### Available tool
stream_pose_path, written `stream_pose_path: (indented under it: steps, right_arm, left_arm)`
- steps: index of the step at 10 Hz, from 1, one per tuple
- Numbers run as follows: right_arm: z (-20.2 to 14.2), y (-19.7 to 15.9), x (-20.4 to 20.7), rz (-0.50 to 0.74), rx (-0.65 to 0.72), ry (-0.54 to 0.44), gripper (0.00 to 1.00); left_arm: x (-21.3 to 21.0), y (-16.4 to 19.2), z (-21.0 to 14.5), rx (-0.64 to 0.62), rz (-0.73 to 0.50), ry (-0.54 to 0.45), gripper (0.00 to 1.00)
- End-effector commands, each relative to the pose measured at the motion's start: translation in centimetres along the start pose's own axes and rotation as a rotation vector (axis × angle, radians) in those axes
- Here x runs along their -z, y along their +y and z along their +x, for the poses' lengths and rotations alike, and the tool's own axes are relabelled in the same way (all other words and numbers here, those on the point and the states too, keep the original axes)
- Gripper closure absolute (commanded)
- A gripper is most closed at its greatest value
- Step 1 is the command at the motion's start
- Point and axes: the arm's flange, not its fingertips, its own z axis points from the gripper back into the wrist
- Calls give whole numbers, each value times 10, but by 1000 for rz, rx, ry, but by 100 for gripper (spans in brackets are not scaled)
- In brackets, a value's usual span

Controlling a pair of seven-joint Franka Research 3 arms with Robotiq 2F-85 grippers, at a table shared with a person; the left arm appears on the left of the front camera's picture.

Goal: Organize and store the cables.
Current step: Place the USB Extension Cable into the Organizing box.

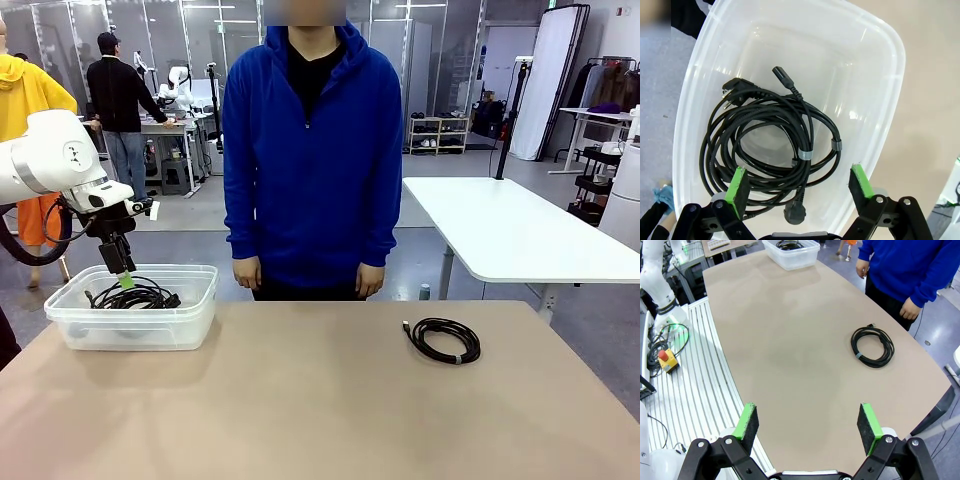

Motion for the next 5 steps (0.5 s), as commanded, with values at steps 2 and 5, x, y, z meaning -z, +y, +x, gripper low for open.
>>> stream_pose_path:
  steps: [2,5]
  right_arm:
    - [1,-1,-1,1,-17,-13,0]
    - [13,-32,10,22,50,-6,0]
  left_arm:
    - [0,0,-1,0,1,2,0]
    - [-59,-40,-20,8,-34,-181,0]
